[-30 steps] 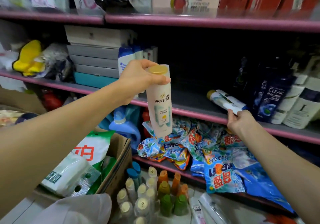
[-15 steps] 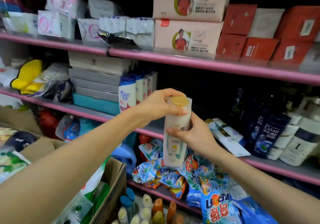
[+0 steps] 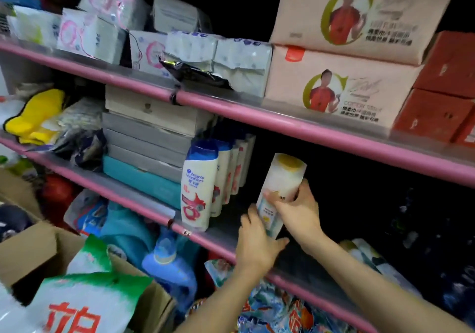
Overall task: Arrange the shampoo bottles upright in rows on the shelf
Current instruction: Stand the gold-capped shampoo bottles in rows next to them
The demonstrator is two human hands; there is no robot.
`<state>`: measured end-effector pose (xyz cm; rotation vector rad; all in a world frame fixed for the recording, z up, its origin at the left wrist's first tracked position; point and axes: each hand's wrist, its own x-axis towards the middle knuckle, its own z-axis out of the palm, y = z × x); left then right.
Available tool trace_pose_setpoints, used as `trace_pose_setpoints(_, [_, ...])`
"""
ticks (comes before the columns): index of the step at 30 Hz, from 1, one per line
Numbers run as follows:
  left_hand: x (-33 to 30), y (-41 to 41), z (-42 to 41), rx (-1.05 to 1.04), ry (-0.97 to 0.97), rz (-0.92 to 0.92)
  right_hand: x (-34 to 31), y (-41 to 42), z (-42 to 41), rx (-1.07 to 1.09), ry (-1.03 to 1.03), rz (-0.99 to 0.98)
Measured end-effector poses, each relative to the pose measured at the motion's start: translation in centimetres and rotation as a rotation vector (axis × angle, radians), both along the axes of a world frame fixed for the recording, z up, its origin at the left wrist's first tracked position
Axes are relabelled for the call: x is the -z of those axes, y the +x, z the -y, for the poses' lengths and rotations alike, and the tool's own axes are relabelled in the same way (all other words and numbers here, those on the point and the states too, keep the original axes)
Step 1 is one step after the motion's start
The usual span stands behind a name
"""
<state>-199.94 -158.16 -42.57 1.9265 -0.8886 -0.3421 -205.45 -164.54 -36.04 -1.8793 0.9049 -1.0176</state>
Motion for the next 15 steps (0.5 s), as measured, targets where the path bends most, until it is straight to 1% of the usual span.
trace_pose_setpoints(2, [0.6, 1.1, 1.9, -0.058, 0.036, 0.01, 0.4, 1.1, 1.5, -0.031, -0.013, -0.041])
trace_pose_setpoints(4, [1.0, 2.2, 3.7, -0.068, 0.057, -0.005, 0.0, 1.8, 2.9, -0.061, -0.075, -0.108])
trace_pose_setpoints(5, [1.1, 2.7, 4.6, -0.077, 0.056, -0.031, -0.3, 2.0, 3.6, -0.066, -0.126, -0.117])
trace_pose_setpoints(7, [1.3, 3.8, 6.3, -0.092, 0.033, -0.063, -1.3, 2.4, 5.0, -0.063, -0.261, -0.065])
trace_pose_setpoints(9, [1.4, 4.7, 7.6, -0.087, -0.004, -0.061, -2.3, 3.2, 6.3, -0.031, -0.412, -0.036])
trace_pose_setpoints(11, [1.6, 5.6, 8.9, -0.075, -0.038, -0.067, -3.1, 4.4, 7.7, 0.034, -0.527, -0.095])
trace_pose_setpoints(15, [2.0, 6.7, 11.5, -0.073, -0.096, -0.089, -3.6, 6.5, 10.7, 0.11, -0.652, -0.221])
